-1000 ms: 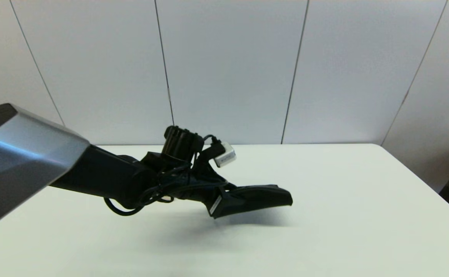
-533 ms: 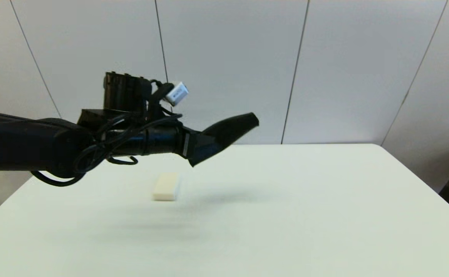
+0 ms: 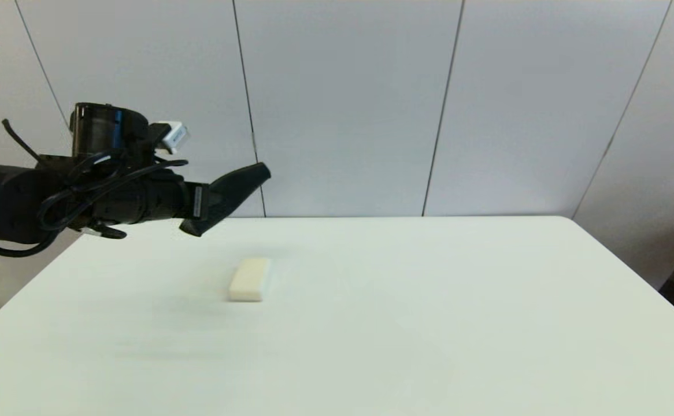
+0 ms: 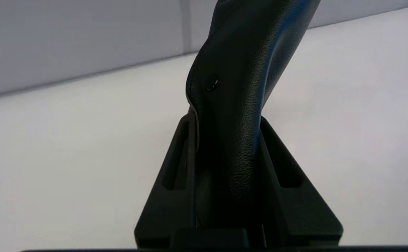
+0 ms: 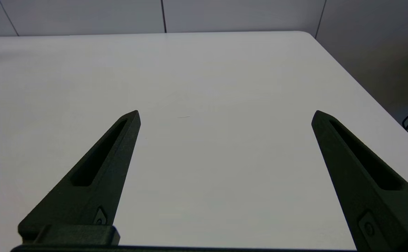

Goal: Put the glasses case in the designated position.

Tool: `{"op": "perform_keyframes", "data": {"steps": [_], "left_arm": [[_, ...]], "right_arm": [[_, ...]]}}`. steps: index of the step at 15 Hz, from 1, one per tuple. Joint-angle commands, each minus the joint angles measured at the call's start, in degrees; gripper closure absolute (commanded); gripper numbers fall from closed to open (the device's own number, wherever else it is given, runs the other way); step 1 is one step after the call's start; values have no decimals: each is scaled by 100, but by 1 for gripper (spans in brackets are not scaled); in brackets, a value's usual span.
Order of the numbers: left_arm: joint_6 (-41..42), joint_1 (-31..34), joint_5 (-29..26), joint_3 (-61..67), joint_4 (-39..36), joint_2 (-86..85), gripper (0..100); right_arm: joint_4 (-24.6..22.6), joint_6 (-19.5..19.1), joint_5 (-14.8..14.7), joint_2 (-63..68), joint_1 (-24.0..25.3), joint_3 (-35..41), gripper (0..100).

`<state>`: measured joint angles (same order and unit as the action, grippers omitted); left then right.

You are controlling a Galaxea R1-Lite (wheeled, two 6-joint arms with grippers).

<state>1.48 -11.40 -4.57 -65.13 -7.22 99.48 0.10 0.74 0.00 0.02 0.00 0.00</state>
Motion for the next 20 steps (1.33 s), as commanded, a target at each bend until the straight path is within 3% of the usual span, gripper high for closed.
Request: {"op": "perform_keyframes", "data": {"steps": [1,4,13,14,20], "left_arm": [[283,489,167,528,405,-42,100],[819,665,185,1126,590,-192,100],[811,665,193,1504,546,-165,100],[819,665,193,1504,546,-165,0],[784,683,193,1512,563,-394,0]], "right_arm": [[-1,5,0,-2,0,0,0],[-1,5,0,-2,0,0,0],[-1,5,0,-2,0,0,0],[-1,5,0,-2,0,0,0],[-1,5,0,-2,0,0,0]]}}
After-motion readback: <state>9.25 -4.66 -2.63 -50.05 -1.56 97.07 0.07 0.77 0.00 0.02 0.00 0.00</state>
